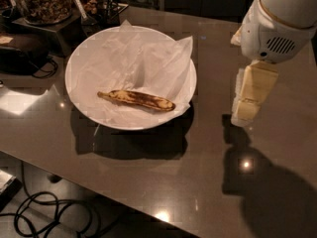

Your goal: Pick banana from white bowl

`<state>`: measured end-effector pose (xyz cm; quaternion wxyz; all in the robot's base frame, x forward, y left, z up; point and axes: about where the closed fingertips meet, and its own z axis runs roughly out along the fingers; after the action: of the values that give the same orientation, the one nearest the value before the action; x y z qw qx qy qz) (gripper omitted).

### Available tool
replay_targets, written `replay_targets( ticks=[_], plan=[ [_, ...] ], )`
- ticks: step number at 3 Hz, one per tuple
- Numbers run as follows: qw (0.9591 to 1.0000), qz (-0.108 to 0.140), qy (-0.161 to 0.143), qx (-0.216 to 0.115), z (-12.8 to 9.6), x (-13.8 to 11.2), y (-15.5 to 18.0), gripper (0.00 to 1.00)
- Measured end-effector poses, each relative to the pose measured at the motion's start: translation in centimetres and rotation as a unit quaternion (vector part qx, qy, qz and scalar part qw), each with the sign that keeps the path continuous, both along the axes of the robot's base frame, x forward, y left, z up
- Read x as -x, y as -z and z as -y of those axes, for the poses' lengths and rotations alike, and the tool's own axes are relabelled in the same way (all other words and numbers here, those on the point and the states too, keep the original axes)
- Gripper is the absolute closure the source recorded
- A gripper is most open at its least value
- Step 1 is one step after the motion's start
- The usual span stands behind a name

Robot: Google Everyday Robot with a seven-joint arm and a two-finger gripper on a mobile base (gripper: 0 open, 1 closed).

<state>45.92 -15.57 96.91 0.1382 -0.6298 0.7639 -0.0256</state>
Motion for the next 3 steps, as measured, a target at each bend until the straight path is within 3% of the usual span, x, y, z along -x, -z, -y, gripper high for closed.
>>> replay_targets(
  ticks=[2, 3],
  plan=[
    [0.9975, -0.015, -0.043, 0.054, -7.4, -1.6, 3.5, 0.00],
    [0.9987, -0.009, -0.037, 0.034, -6.7, -1.7, 2.9, 0.00]
  ],
)
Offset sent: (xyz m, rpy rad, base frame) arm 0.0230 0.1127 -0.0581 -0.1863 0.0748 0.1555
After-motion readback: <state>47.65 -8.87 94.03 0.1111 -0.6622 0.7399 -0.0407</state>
